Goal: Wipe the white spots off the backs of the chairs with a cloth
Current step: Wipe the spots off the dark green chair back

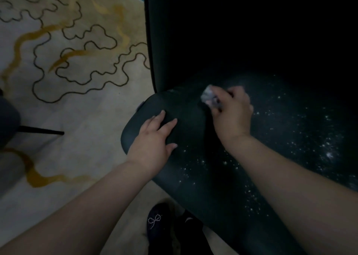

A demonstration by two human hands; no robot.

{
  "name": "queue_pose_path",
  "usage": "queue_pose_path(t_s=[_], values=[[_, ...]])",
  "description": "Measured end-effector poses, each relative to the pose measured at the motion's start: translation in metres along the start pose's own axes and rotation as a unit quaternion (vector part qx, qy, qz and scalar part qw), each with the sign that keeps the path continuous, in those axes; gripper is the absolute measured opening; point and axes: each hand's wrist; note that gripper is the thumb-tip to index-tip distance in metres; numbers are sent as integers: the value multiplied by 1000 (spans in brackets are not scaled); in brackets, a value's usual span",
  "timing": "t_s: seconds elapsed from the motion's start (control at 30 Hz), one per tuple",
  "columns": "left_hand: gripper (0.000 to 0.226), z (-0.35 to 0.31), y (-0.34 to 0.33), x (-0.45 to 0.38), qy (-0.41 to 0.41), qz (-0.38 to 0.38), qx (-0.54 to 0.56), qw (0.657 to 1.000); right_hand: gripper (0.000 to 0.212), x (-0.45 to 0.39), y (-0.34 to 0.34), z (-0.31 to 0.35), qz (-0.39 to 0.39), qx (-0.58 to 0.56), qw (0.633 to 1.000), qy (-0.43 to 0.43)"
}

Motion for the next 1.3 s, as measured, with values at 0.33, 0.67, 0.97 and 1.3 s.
queue_pose_path(t_s=[0.33,0.67,0.97,1.3], values=[[74,22,-3,27,28,-27,-26,999,48,28,14,-22,27,9,996,80],[78,34,-8,43,3,-20,-27,999,54,83,26,-21,118,1,965,236],[77,24,-20,52,18,-46,4,999,49,91,1,14,76,-14,979,187],[76,21,-24,58,21,-47,-1,999,46,79,7,-8,-5,-38,999,28]])
Point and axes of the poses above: each hand's wrist, its own x-axis away from the middle knuckle, its own y-axis out of the back of the hand, z = x × y, and after that the axes turned 9 degrees about -z, right-handed
